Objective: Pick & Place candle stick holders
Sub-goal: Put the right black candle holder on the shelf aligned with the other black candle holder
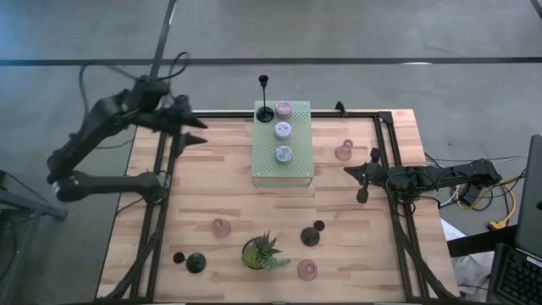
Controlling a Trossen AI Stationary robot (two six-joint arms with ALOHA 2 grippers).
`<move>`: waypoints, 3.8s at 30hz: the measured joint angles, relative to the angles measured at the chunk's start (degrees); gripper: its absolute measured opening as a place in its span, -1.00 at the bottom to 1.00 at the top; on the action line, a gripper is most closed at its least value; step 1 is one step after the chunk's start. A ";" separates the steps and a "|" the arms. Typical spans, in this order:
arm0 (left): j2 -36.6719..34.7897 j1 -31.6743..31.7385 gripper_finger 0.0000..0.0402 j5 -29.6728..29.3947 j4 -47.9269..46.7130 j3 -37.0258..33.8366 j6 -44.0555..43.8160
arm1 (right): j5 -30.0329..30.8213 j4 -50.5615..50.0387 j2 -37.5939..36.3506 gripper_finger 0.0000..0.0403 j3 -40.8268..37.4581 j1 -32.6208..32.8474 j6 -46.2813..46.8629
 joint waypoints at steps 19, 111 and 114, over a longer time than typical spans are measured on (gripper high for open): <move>1.69 -38.83 0.14 -11.85 23.67 -16.47 -8.89 | 0.00 0.00 0.00 -0.96 0.00 -0.02 0.00; -13.68 -58.73 -0.09 -61.60 19.27 -29.28 -34.77 | 0.00 0.00 0.00 -0.96 0.00 -0.02 -0.01; -13.58 -58.73 -0.09 -61.60 19.27 -29.28 -34.74 | 0.00 0.00 0.00 -0.96 0.00 0.00 -0.02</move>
